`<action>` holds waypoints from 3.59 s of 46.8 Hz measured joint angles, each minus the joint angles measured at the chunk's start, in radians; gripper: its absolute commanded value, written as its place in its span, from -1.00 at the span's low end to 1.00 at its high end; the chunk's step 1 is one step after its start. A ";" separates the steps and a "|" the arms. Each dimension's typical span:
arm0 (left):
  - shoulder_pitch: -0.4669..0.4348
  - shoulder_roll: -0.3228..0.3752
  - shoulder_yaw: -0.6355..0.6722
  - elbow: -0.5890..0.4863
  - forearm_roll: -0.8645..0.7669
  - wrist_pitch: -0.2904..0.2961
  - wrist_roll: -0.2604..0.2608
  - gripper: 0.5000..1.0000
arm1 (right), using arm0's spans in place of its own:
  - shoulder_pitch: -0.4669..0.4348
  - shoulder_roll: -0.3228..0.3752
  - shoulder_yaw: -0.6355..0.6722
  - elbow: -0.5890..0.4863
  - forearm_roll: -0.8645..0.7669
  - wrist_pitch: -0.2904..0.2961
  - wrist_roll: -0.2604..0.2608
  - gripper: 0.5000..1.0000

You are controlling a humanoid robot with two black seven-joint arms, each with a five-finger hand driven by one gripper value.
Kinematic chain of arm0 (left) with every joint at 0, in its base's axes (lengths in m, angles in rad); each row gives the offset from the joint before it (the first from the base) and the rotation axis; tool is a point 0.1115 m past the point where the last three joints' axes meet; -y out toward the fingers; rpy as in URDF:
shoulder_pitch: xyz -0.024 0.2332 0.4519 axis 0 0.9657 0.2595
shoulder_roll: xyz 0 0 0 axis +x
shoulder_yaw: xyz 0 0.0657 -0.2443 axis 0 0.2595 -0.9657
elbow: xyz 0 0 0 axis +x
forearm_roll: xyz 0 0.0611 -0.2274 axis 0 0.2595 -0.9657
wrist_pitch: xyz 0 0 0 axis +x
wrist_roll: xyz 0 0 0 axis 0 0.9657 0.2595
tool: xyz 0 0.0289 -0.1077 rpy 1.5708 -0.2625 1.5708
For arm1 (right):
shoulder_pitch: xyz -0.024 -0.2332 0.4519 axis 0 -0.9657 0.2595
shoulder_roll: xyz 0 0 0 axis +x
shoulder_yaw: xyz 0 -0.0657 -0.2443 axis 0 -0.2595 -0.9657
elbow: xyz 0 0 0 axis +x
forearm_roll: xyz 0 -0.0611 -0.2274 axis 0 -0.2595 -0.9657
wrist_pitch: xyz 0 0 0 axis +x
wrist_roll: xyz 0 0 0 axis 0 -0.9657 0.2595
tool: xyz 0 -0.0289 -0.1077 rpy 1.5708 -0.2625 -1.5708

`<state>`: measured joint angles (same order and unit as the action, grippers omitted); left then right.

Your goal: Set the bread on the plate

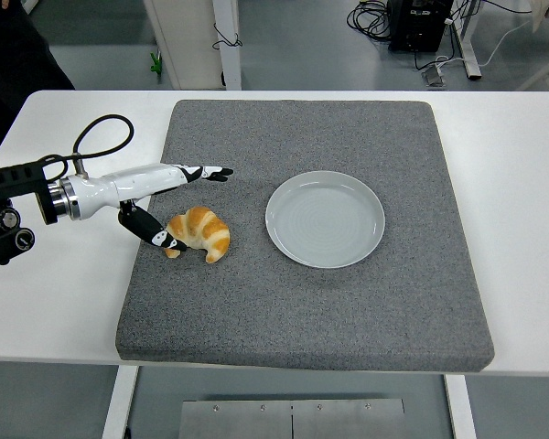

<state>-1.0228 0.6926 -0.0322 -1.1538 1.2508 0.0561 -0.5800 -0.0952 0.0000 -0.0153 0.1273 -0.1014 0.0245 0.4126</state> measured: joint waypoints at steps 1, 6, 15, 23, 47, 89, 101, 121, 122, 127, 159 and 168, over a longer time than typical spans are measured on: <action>0.008 -0.003 0.000 0.000 0.007 0.008 0.000 0.85 | 0.000 0.000 0.000 0.000 0.000 0.000 0.000 1.00; 0.030 -0.016 0.000 0.000 0.018 0.066 0.003 0.85 | 0.000 0.000 0.000 0.000 0.000 0.000 0.000 1.00; 0.036 -0.021 0.000 0.004 0.019 0.075 0.012 0.85 | 0.000 0.000 0.000 0.000 0.000 0.000 0.000 1.00; 0.045 -0.024 0.012 0.015 0.019 0.084 0.014 0.85 | 0.000 0.000 0.000 0.000 0.000 0.000 0.000 1.00; 0.042 -0.074 0.084 0.061 0.001 0.159 0.079 0.67 | 0.000 0.000 0.000 0.000 0.000 0.000 0.000 1.00; 0.015 -0.077 0.075 0.063 -0.058 0.056 0.093 -0.78 | 0.000 0.000 0.000 0.000 0.000 0.000 0.000 1.00; 0.018 -0.079 0.076 0.065 -0.057 0.056 0.093 -0.84 | 0.000 0.000 0.000 0.000 0.000 0.000 0.000 1.00; -0.046 -0.048 -0.041 0.065 -0.059 0.001 0.097 -0.83 | 0.000 0.000 0.000 0.000 0.000 0.000 0.000 1.00; -0.049 -0.044 -0.050 0.065 -0.059 -0.007 0.098 -0.83 | 0.000 0.000 0.000 0.000 0.000 0.000 0.000 1.00; -0.059 -0.036 -0.109 0.065 -0.054 -0.049 0.101 -0.83 | 0.000 0.000 0.000 0.000 0.000 0.000 0.000 1.00; -0.132 -0.019 -0.266 0.065 -0.033 -0.170 0.118 -0.77 | 0.000 0.000 0.000 0.000 0.000 0.000 0.000 1.00; -0.142 -0.064 -0.268 0.065 -0.033 -0.170 0.147 -0.77 | 0.000 0.000 0.000 0.000 0.000 0.000 0.000 1.00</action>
<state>-1.1650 0.6283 -0.2997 -1.0890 1.2180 -0.1137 -0.4328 -0.0951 0.0000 -0.0153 0.1273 -0.1017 0.0247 0.4126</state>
